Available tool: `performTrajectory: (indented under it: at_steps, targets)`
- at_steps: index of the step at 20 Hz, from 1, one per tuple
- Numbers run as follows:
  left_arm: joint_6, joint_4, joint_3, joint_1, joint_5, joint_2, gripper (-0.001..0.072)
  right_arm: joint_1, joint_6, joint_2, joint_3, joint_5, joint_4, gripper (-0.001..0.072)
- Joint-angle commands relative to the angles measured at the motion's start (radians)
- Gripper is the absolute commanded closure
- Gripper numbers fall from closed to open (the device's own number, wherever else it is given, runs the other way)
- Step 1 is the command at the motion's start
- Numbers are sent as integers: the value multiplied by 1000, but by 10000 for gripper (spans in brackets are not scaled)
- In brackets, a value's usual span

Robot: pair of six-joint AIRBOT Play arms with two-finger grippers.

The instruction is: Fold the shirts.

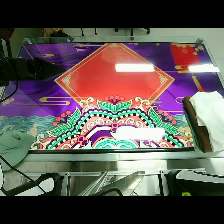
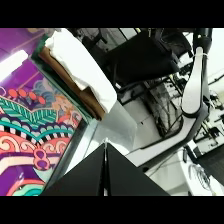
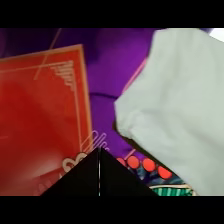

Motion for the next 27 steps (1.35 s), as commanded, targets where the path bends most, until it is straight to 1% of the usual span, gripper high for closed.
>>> performTrajectory:
  at_steps: [1,3,5,7,8,10,12,15,19,27]
  targets:
    - [-1,46,-10,-19,58,24,690,216,-61,15,-36,-97,33,691]
    - [16,98,-132,-74,138,113,691,432,-91,60,-145,-134,-82,691]
    - [29,198,-326,-142,225,239,691,675,-102,147,-350,-205,-205,691]
    - [27,275,-555,-205,311,389,690,903,-113,258,-624,-307,-229,692]
    - [10,294,-661,-229,359,463,690,1012,-113,319,-771,-379,-230,691]
    - [-14,315,-843,-256,447,595,690,1168,-106,414,-1002,-533,-229,692]
    - [-27,314,-947,-256,468,680,690,1226,-101,450,-1106,-611,-225,691]
    - [-37,315,-996,-256,468,732,688,1230,-101,441,-1119,-597,-203,691]
    - [-37,313,-996,-256,473,764,686,1230,-101,439,-1119,-576,-169,691]
    - [-37,313,-996,-256,472,766,686,1230,-101,439,-1119,-576,-169,691]
